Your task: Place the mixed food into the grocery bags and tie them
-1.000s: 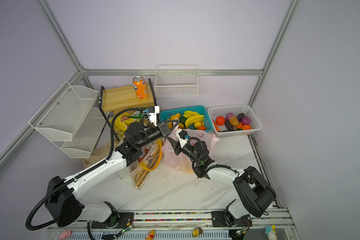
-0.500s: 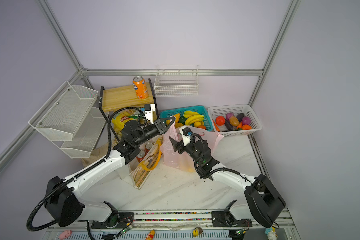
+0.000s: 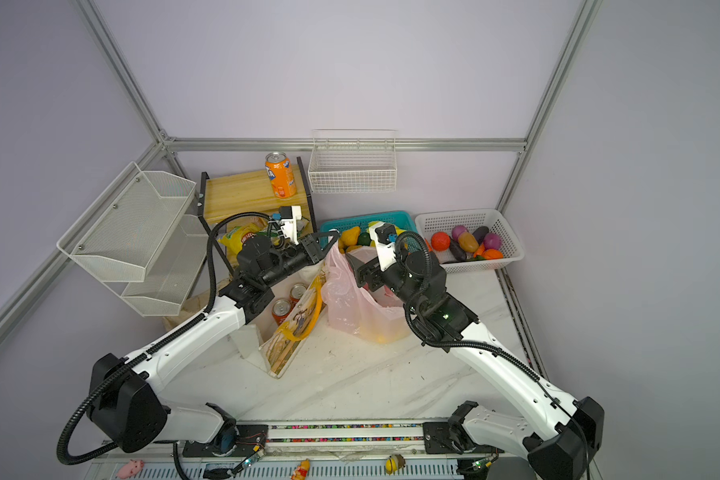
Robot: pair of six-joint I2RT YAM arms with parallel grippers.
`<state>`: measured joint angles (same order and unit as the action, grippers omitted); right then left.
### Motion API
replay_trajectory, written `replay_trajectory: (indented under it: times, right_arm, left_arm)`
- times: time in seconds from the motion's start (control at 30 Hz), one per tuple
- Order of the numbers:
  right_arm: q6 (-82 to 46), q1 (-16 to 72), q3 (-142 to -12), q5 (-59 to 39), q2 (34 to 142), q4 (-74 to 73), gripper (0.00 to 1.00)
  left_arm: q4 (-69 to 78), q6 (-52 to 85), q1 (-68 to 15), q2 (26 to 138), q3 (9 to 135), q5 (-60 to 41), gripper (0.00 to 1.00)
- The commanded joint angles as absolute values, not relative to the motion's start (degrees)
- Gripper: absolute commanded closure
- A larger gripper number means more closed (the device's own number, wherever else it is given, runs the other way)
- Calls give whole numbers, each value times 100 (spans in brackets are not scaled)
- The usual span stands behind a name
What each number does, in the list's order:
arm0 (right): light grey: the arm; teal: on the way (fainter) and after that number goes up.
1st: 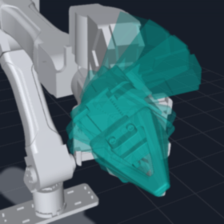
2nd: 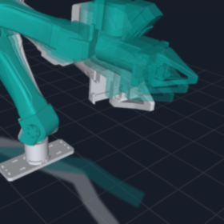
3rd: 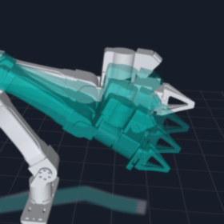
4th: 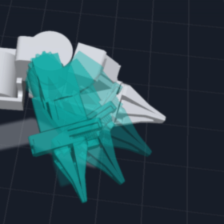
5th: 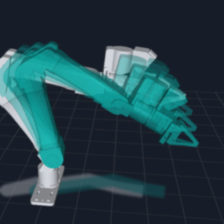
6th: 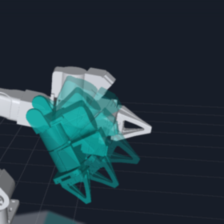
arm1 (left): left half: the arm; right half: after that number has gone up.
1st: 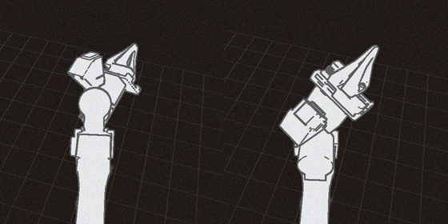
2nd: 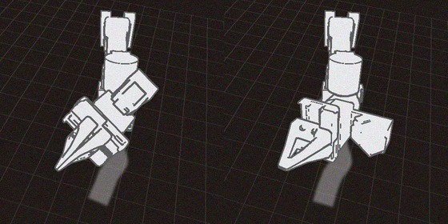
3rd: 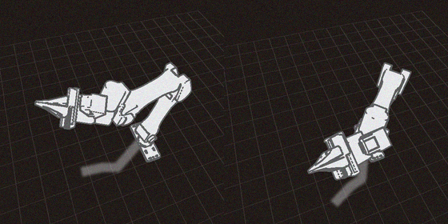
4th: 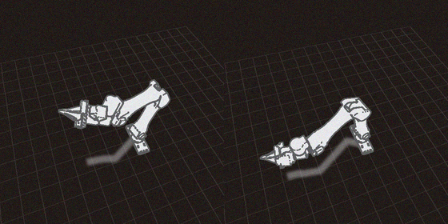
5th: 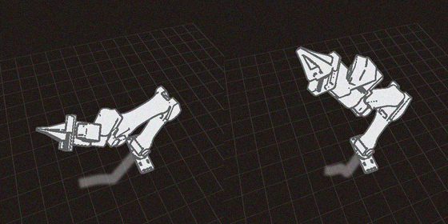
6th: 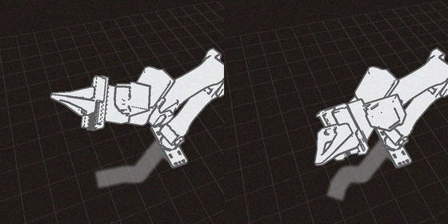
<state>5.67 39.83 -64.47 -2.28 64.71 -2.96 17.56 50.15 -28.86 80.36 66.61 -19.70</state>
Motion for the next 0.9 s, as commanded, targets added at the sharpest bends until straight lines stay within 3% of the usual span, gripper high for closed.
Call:
replay_trajectory:
  times: [0.0,0.37,0.57,0.77,0.87]
  right_arm:
    - [647,3964,-6558,-247,6523,598,11]
    - [656,3964,-6727,-660,6138,1283,15]
    - [572,3973,-6622,-1267,6915,466,39]
    - [359,3975,-6092,-1206,7570,-640,66]
    - [294,3973,-5870,-1183,7791,-927,73]
  left_arm:
    - [1716,4782,-2813,7943,6815,-1995,100]
    - [1512,4686,-2722,8022,7074,-2137,100]
    - [1569,4793,-2725,8046,7083,-2209,100]
    - [1617,4954,-2731,8032,7187,-2394,100]
    - [1659,5035,-2732,8008,7229,-2485,99]
